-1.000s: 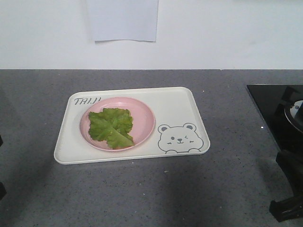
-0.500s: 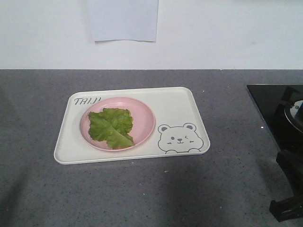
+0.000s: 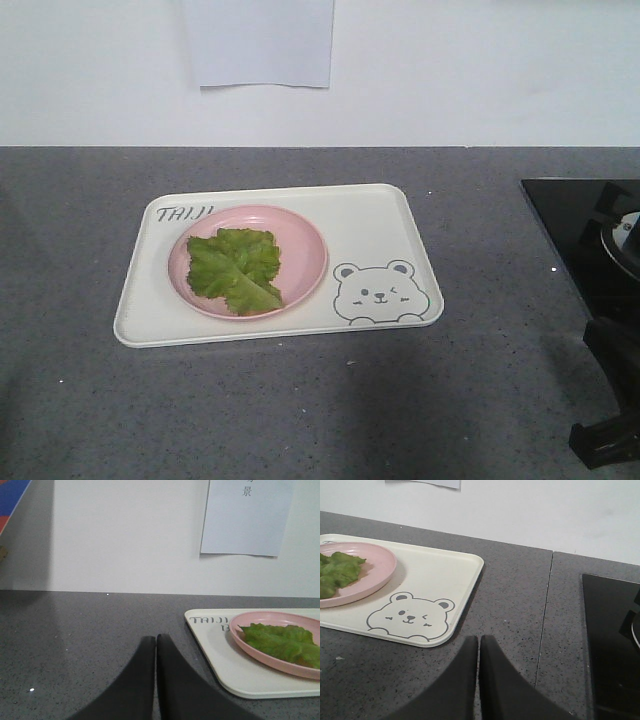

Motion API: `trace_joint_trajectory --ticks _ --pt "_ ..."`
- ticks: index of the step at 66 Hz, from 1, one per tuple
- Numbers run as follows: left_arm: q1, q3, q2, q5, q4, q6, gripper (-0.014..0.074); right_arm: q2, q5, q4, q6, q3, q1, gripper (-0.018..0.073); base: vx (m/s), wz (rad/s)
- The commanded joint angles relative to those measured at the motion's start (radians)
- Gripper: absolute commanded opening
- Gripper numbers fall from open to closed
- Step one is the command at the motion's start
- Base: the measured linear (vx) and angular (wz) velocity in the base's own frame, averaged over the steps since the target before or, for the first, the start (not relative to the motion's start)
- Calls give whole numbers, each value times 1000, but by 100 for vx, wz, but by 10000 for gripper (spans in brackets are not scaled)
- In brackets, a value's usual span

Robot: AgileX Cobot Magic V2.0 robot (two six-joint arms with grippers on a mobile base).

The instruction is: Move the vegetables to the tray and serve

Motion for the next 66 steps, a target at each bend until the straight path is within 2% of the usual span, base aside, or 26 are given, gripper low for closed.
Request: trace_joint_trajectory --ticks 1,14,66 --pt "3 27 8 -40 -7 -9 -7 1 22 5 -1 -27 0 -3 0 0" --pt "3 28 8 -5 1 1 -7 1 22 5 -2 -27 0 -3 0 0" --pt "3 26 -34 -5 0 -4 -6 1 22 4 -2 -27 0 -3 0 0"
